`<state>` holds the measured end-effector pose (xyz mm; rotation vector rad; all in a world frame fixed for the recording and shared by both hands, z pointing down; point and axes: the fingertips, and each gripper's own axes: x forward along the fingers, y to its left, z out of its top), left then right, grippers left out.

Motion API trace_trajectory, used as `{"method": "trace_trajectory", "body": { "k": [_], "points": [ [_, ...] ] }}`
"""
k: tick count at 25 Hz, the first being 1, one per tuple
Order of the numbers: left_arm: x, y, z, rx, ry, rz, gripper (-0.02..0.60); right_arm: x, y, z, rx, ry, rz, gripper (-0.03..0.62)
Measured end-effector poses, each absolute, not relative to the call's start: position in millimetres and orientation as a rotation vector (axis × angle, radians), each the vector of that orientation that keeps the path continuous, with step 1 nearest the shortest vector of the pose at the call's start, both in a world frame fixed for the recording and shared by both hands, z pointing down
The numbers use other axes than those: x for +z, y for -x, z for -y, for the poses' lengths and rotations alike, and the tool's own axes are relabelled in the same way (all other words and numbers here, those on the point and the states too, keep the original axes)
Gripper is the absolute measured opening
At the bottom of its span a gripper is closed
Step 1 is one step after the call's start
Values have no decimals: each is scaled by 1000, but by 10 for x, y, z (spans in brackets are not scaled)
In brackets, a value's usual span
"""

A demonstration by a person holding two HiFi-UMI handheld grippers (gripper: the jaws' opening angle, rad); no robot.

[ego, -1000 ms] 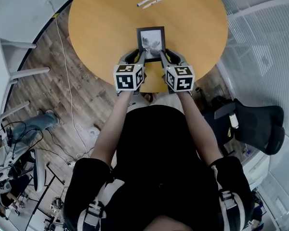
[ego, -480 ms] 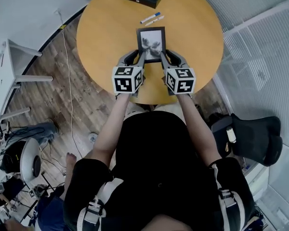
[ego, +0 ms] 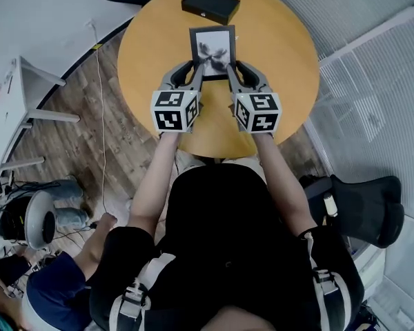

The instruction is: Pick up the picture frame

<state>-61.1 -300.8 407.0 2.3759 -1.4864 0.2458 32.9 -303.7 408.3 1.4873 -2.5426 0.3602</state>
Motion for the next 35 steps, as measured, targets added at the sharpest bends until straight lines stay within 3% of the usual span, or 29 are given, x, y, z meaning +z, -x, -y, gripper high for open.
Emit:
{"method": "trace_trajectory", "body": {
  "k": [14, 35],
  "points": [
    [3216, 735, 2882, 129, -2516, 1593, 100, 3271, -212, 2932, 183, -1517, 2688, 98],
    [3221, 712, 2709, 126, -2507, 1587, 100, 3281, -240, 2782, 203, -1521, 2689, 92]
  ]
}}
